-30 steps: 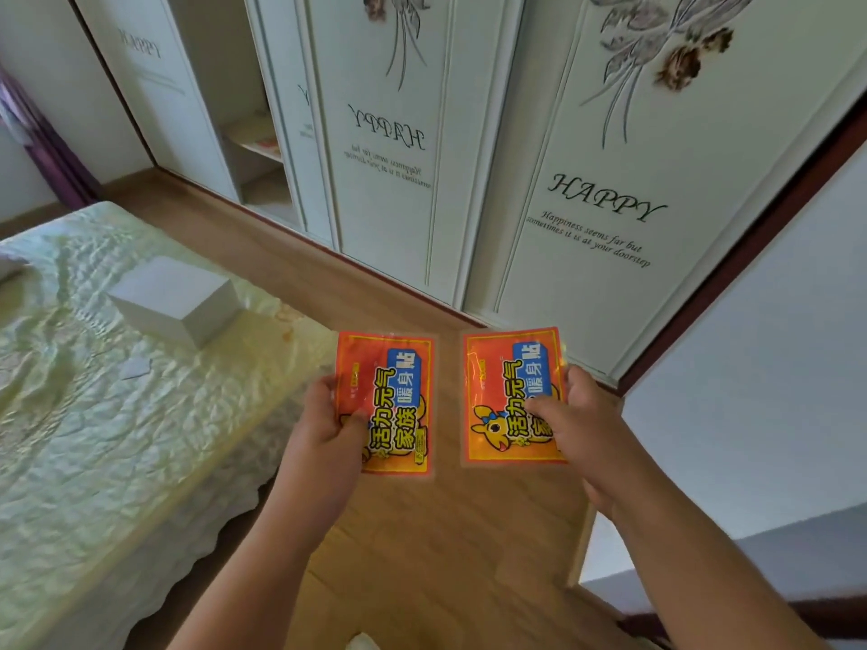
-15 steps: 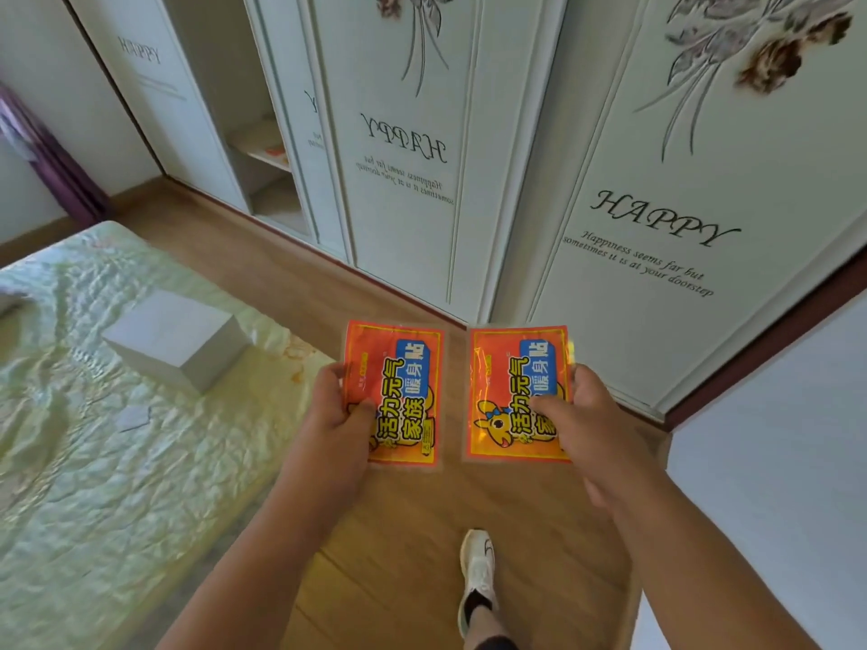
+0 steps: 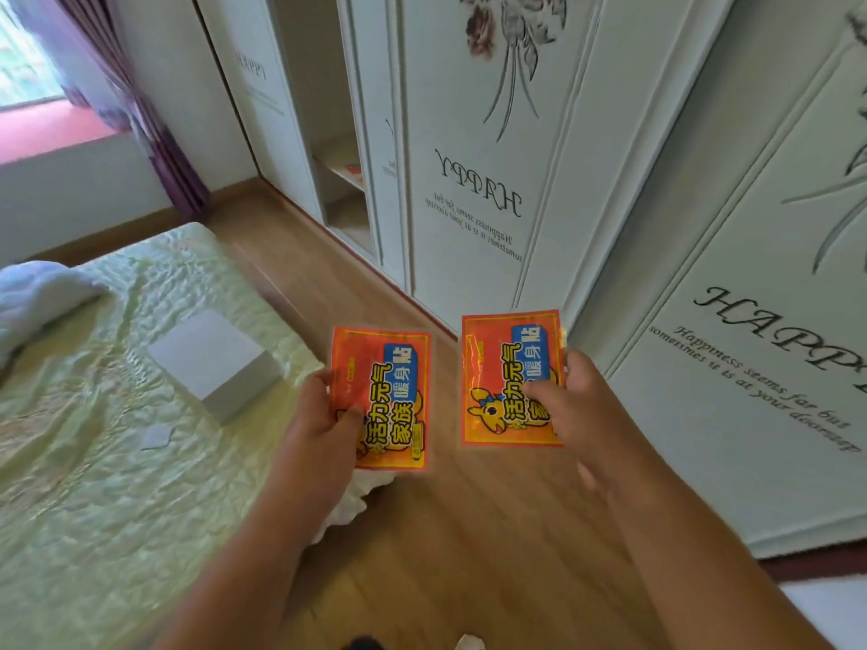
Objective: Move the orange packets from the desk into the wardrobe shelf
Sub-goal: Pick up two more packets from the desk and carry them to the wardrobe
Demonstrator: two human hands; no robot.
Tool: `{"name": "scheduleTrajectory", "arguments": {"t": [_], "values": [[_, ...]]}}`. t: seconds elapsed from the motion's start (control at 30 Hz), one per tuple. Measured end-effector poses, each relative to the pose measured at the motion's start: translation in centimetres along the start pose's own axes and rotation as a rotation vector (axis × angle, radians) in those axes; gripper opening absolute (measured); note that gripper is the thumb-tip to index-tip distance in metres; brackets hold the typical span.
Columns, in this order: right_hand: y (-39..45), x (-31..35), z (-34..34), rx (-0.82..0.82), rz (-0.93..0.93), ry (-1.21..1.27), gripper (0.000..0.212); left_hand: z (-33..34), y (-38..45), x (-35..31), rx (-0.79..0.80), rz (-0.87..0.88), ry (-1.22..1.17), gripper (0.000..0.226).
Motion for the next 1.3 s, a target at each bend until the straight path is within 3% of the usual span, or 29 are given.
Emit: {"name": "scheduleTrajectory", "arguments": {"t": [0.2,0.77,1.03,1.3], "values": [[6.5,2.2,0.6,0.032,-0.005,-0.016,0.016,4.0,6.2,-1.9,0.012,-0.017,-0.036,0.038],[24.0,11.0,6.0,-0.257,0.007,-0.004,0.017,14.2,31.1,-9.8,0.2,0.12,-0.005,0.031],[32.5,15.2,13.2,-0.114,-0.025,-0.058,0.015,11.5,39.8,-9.8,0.058,0.037,-0.041,0.034],[44.7,20.1,23.9,0.21,-0.084,-0.074,0.017,8.7,47.3,-10.8,-0.271,-0.044,-0.104,0.03]]}}
Point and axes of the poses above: each hand's wrist, its own y-axis towards the middle knuckle, its own z-axis out of the palm, x = y × z, the point moved 2 cm from there along y, towards the middle knuckle, and after that the axes turned 12 degrees about -x, right-handed, at the moved point
